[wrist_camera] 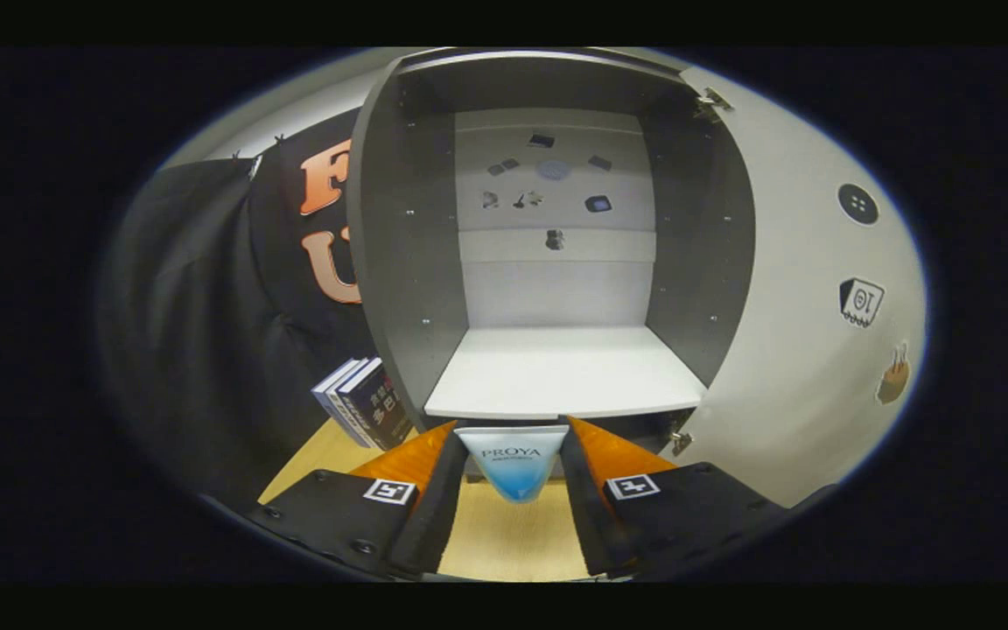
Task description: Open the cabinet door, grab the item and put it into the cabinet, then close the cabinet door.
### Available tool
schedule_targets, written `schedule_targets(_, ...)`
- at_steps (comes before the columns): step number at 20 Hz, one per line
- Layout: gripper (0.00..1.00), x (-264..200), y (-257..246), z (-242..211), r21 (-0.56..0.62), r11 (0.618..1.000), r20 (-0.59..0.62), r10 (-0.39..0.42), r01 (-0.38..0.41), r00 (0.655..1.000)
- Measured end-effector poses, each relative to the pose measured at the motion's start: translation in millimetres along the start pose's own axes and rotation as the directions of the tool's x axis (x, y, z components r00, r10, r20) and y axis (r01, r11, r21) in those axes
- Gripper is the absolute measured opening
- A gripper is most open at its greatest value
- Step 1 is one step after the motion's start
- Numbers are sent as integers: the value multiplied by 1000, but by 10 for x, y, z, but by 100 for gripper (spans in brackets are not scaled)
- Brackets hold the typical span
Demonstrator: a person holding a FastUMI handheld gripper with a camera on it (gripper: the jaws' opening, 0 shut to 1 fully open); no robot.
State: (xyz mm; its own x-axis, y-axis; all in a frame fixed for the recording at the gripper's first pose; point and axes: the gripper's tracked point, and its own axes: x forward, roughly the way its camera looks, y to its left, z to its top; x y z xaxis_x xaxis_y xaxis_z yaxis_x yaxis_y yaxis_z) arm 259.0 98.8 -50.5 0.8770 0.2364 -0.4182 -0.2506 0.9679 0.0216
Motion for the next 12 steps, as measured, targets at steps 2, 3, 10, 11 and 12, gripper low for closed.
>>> schedule_targets(2, 65, 117, -29, 193, 9, 1000, 7, -8, 8, 1000)
schedule_targets(3, 65, 196, -46, 291, 13, 1000, 8, -11, 11, 1000)
schedule_targets(10, 65, 737, -289, 653, 15, 998, 0, -68, 68, 998)
schedule_targets(11, 65, 817, -319, 644, 20, 997, -11, -74, 75, 997)
schedule_targets(12, 65, 890, -349, 626, 26, 996, -21, -80, 81, 997)
